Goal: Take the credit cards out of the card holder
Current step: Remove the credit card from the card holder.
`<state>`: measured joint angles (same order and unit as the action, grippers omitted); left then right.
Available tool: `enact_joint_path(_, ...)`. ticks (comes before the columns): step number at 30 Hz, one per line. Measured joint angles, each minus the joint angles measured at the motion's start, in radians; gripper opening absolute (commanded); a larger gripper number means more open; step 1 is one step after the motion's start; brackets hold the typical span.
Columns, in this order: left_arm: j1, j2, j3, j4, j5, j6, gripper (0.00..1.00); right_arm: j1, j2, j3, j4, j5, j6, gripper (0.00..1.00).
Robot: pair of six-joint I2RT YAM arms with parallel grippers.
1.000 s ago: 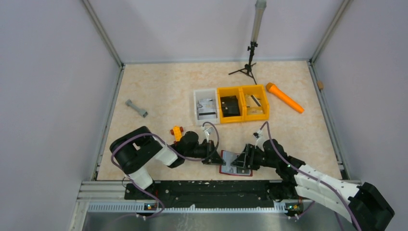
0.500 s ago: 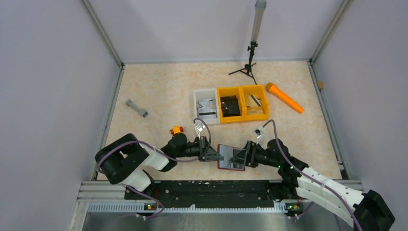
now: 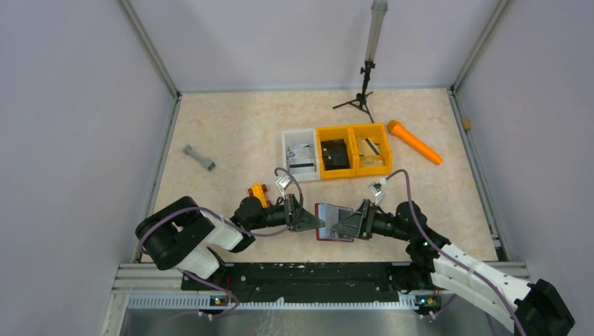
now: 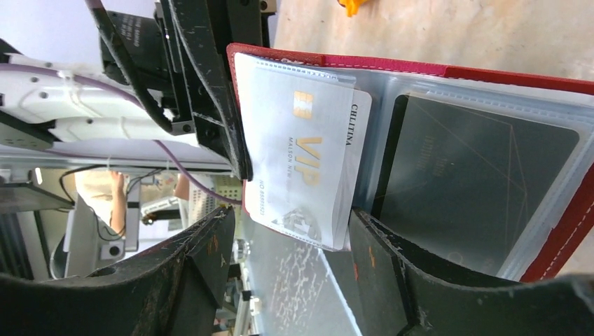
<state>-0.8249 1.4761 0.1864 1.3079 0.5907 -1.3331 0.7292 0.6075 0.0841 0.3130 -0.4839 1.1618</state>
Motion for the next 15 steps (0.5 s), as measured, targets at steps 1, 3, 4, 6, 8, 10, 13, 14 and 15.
enact_joint_path(1,0.000,0.005,-0.001,0.027,0.000,-0.010,0.00,-0.004,-0.007,0.000,0.007,-0.003,0.005,0.62)
enact_joint_path(3,0.002,0.014,-0.003,0.065,-0.001,-0.030,0.00,-0.016,-0.019,-0.007,0.029,-0.013,0.016,0.61)
enact_joint_path(4,0.003,0.019,-0.005,0.083,-0.001,-0.040,0.00,-0.025,-0.024,-0.014,0.048,-0.020,0.026,0.60)
enact_joint_path(6,0.006,0.025,-0.005,0.100,-0.001,-0.057,0.00,-0.041,-0.029,-0.040,0.097,-0.036,0.050,0.58)
enact_joint_path(8,0.006,0.026,-0.005,0.109,0.000,-0.067,0.00,-0.050,-0.032,-0.065,0.143,-0.047,0.073,0.55)
enact_joint_path(10,0.006,0.026,-0.005,0.119,0.000,-0.078,0.00,-0.054,-0.032,-0.074,0.177,-0.057,0.091,0.52)
enact_joint_path(13,0.006,0.023,-0.005,0.151,0.000,-0.083,0.00,-0.056,-0.042,-0.074,0.198,-0.062,0.106,0.43)
enact_joint_path(14,0.006,0.018,-0.005,0.158,0.000,-0.084,0.00,-0.058,-0.050,-0.074,0.198,-0.062,0.107,0.41)
enact_joint_path(15,0.006,0.011,-0.005,0.165,-0.001,-0.084,0.00,-0.059,-0.062,-0.074,0.196,-0.061,0.109,0.38)
